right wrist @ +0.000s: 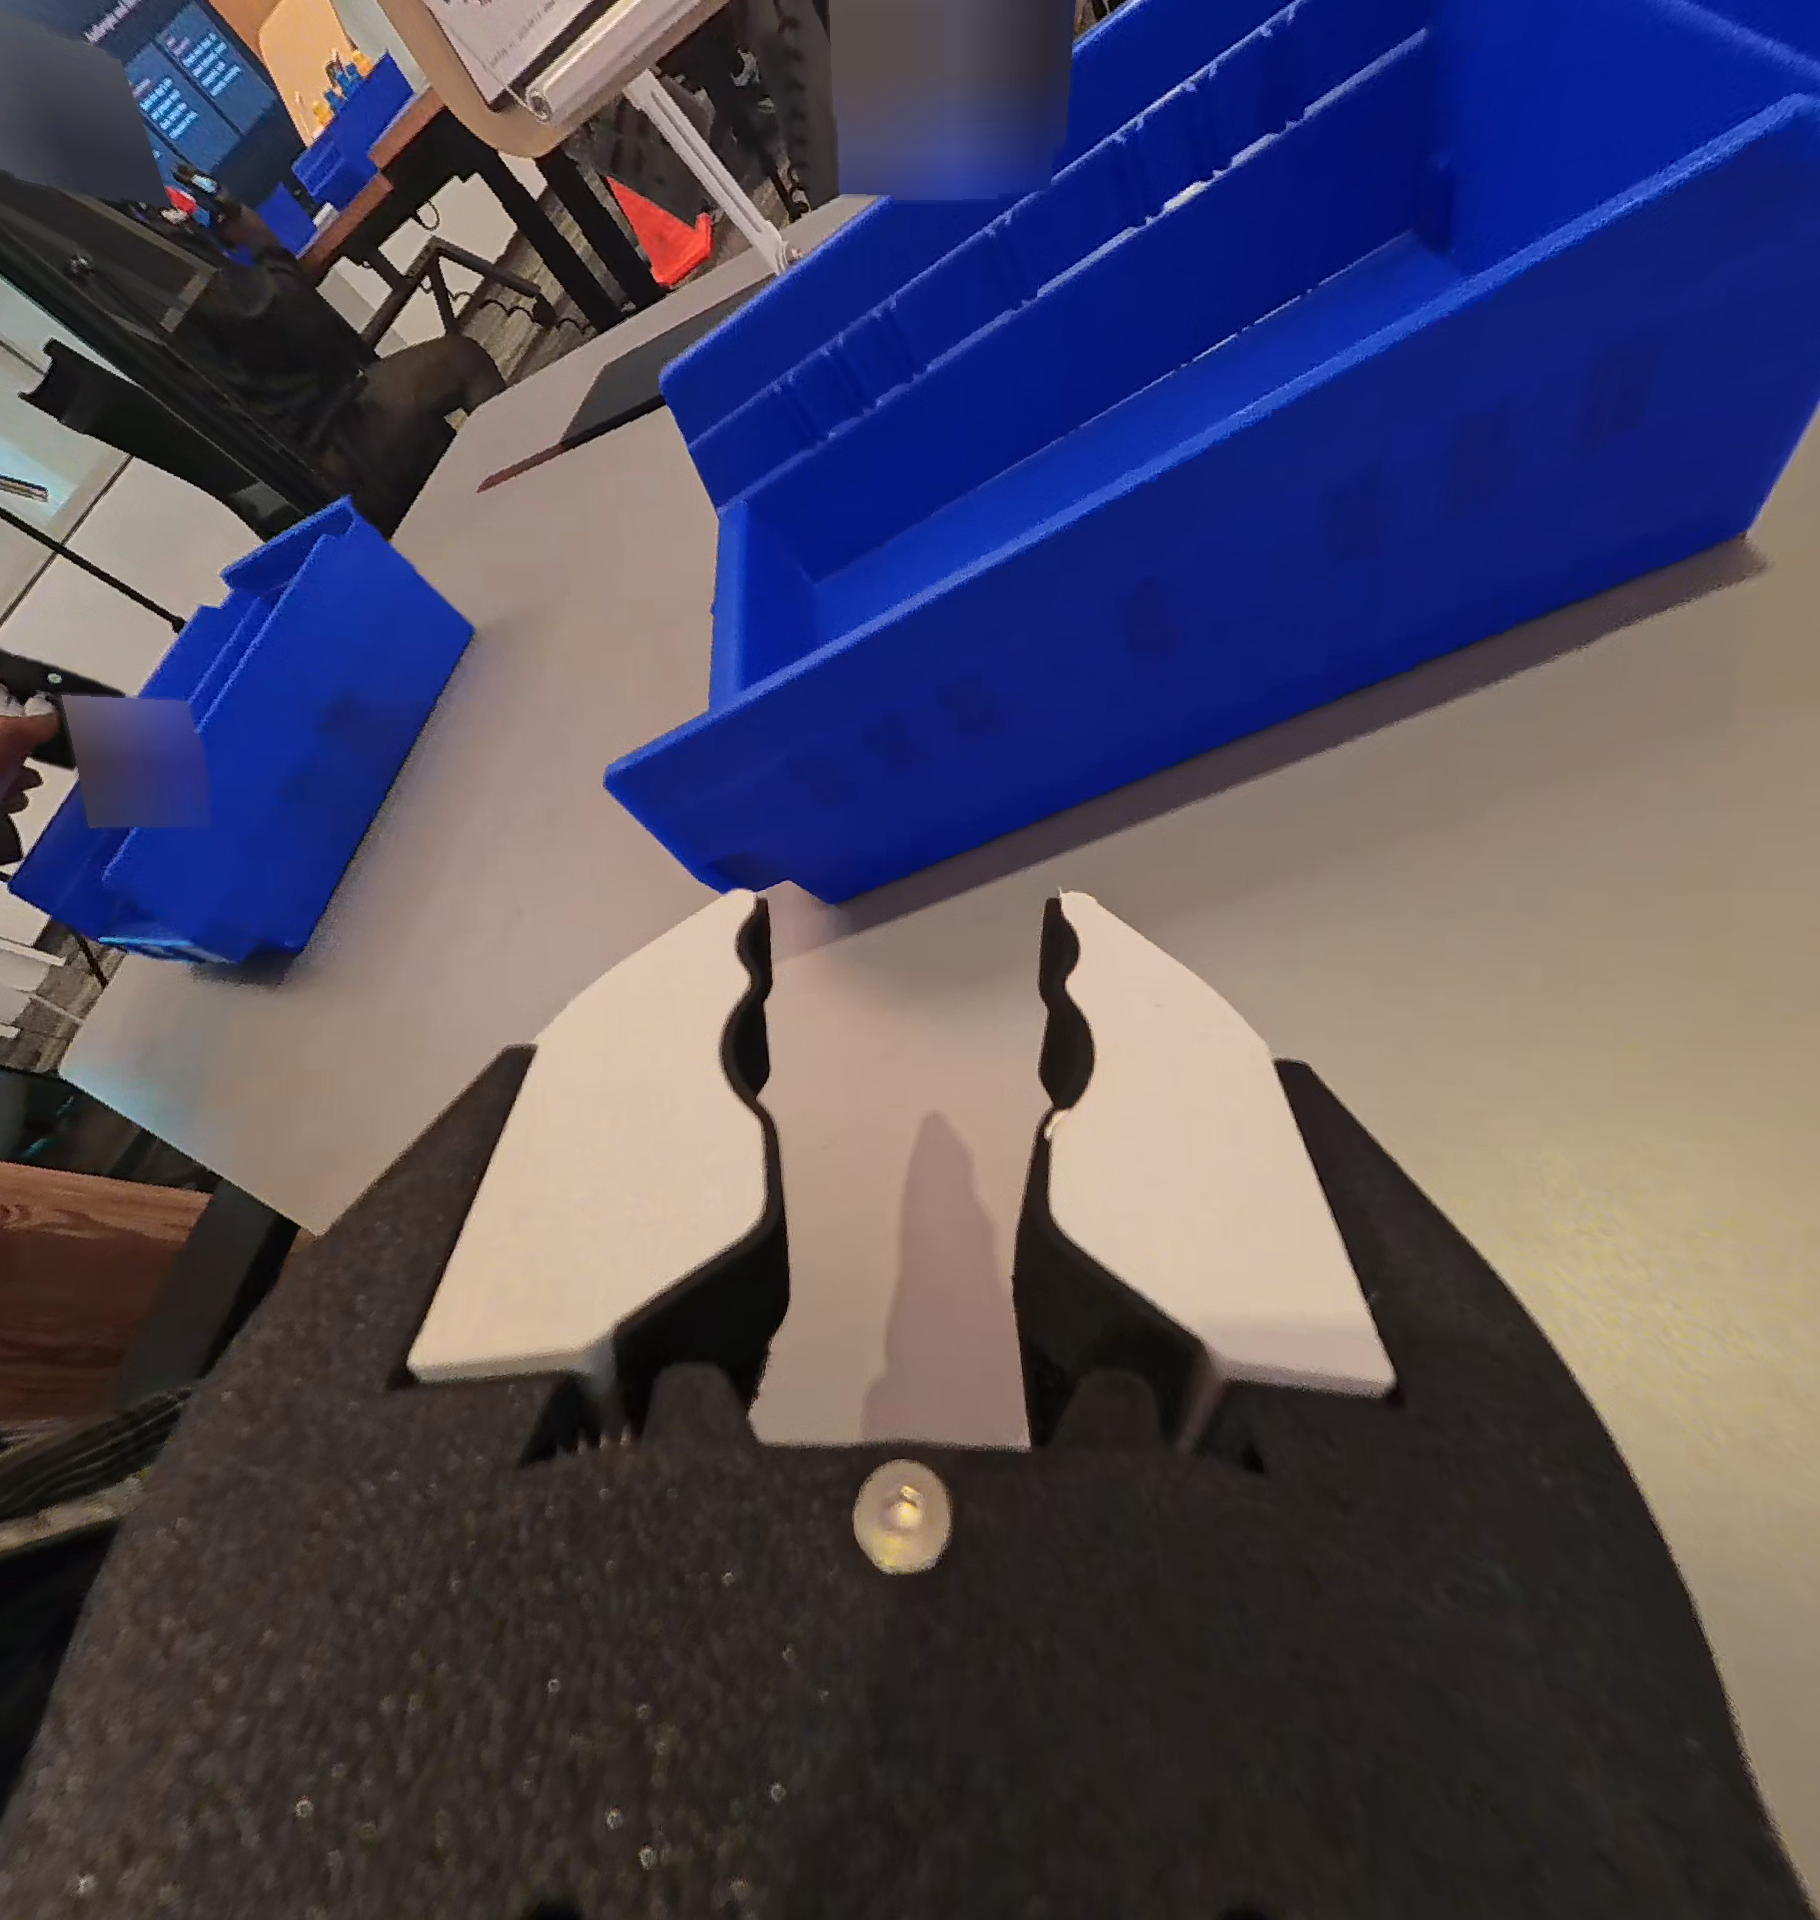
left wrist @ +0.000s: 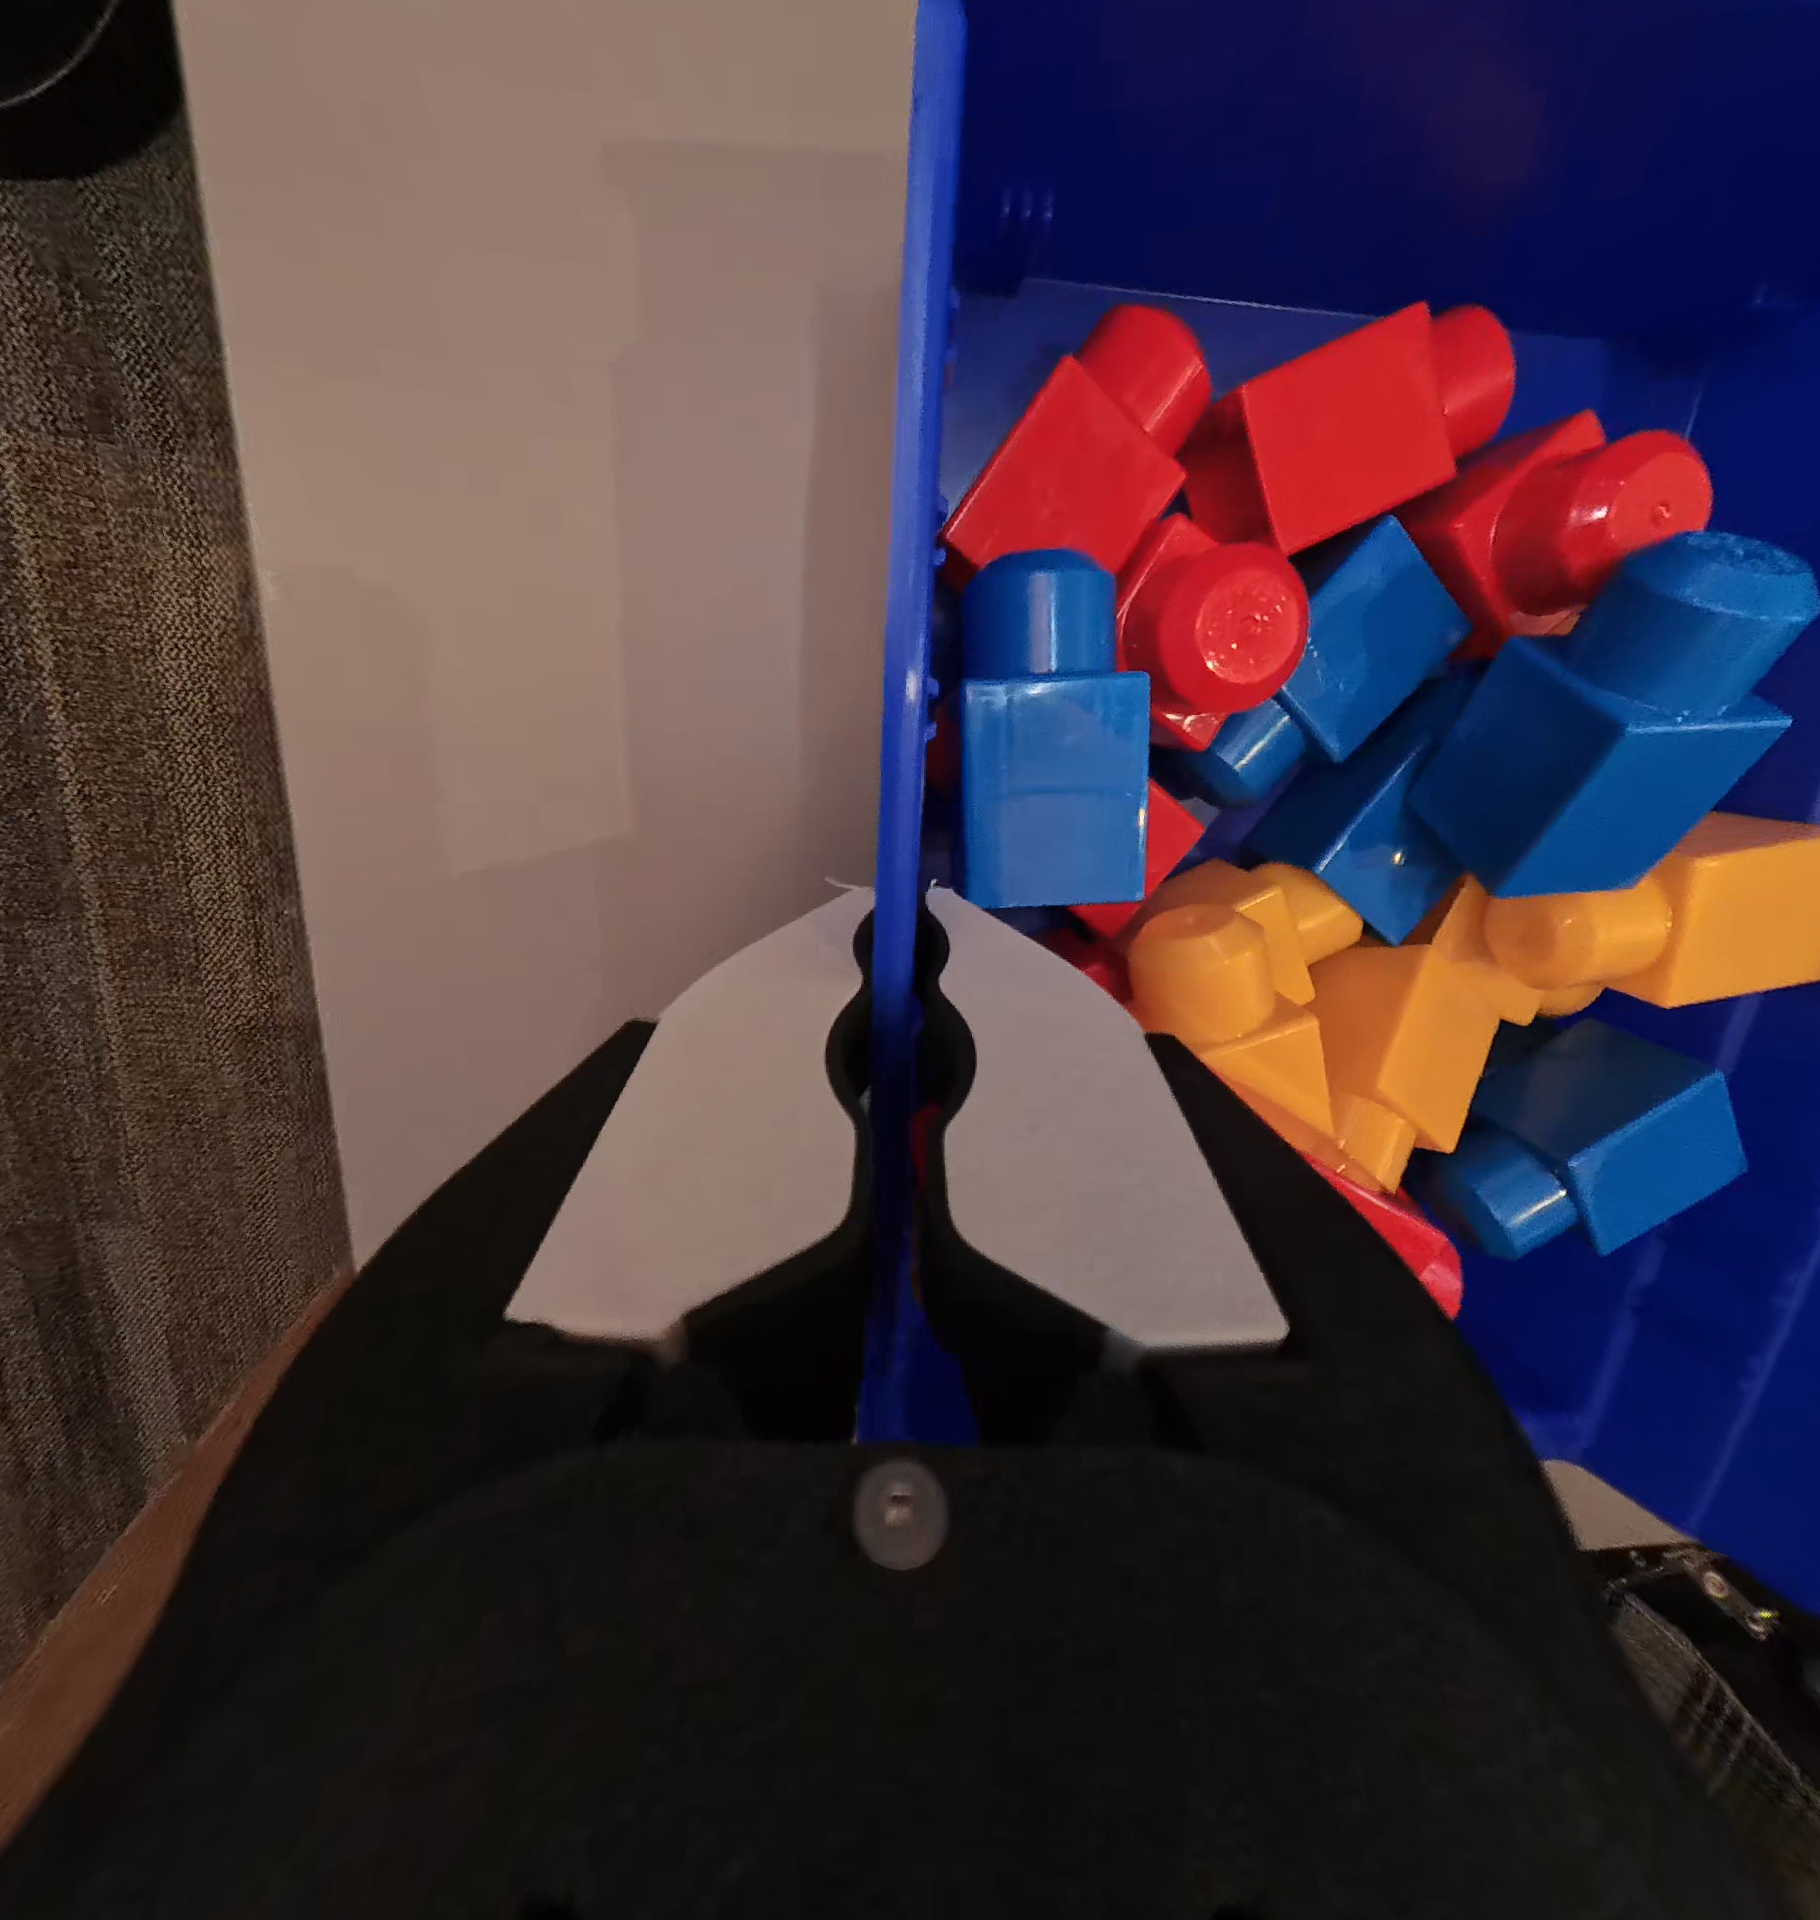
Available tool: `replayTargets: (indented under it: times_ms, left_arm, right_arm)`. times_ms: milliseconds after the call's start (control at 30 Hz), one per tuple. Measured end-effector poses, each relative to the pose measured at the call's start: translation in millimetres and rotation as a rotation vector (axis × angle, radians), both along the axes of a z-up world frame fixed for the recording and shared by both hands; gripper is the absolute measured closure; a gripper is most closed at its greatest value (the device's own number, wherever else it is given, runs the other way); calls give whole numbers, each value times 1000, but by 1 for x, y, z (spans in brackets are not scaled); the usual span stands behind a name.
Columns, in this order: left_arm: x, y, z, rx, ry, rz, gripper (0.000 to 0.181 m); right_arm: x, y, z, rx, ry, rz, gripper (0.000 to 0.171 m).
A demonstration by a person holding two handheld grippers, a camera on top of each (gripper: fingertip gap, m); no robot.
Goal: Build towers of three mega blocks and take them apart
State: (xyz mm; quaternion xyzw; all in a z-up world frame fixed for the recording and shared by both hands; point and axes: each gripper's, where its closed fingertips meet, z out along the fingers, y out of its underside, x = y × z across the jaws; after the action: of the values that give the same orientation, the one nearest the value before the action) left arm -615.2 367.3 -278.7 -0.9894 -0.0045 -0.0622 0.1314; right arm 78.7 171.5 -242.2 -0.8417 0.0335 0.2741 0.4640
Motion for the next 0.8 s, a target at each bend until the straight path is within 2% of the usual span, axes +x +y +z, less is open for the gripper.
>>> replayTargets:
  times_ms: [300,800]
  left_arm:
    - [-32,4,0,-10,8,27,178]
    - [-55,12,0,-14,6,6,178]
  right_arm:
    - [-2,1,2,-10,-19,-5,122]
    - [-5,3,5,-21,-40,-8,122]
